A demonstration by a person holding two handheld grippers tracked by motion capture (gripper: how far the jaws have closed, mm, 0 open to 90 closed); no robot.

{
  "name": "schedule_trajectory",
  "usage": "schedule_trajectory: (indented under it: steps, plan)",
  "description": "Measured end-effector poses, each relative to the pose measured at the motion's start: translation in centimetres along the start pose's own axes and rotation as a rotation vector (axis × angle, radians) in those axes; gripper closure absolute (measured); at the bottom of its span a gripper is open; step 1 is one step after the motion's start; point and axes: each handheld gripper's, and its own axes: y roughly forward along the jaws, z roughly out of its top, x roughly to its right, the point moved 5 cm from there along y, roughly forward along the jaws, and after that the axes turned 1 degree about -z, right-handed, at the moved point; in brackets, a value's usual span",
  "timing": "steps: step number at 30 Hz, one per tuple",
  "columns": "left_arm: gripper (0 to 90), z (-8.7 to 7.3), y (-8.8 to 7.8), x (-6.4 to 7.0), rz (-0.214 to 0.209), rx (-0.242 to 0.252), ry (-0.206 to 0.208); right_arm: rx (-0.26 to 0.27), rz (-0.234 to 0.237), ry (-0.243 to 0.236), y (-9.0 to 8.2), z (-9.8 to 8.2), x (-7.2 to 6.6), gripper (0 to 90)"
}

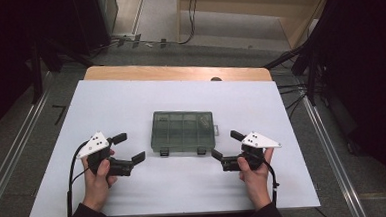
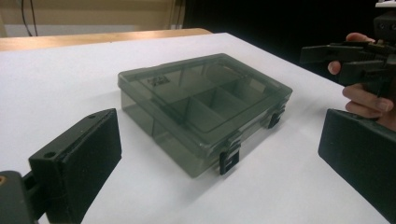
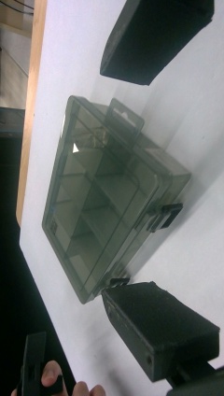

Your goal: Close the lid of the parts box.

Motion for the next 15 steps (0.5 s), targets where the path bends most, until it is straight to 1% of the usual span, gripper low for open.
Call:
schedule_trajectory:
  steps: [4, 5, 7, 10, 15]
  plan:
    - [0.0, -0.5, -0.9, -0.4, 0.012, -0.006, 0.001, 0.001, -0.016, 0.003, -0.6, -0.2, 0.6, 0.0]
    - [0.0, -0.6, -1.1, -0.5, 0.012, -0.004, -0.002, 0.0, -0.019, 0.006, -0.8, -0.2, 0.7, 0.0]
    - [0.0, -0.7, -1.6, -0.6, 0.019, -0.004, 0.004, 0.005, -0.025, 0.003, -1.0, -0.3, 1.1, 0.0]
    - [0.0, -0.8, -2.2, -0.8, 0.027, 0.0, 0.009, 0.01, -0.04, 0.01, -1.6, -0.4, 1.6, 0.0]
    - [0.0, -1.1, -3.2, -1.2, 0.046, -0.003, 0.004, 0.015, -0.059, 0.008, -2.6, -0.7, 2.4, 0.0]
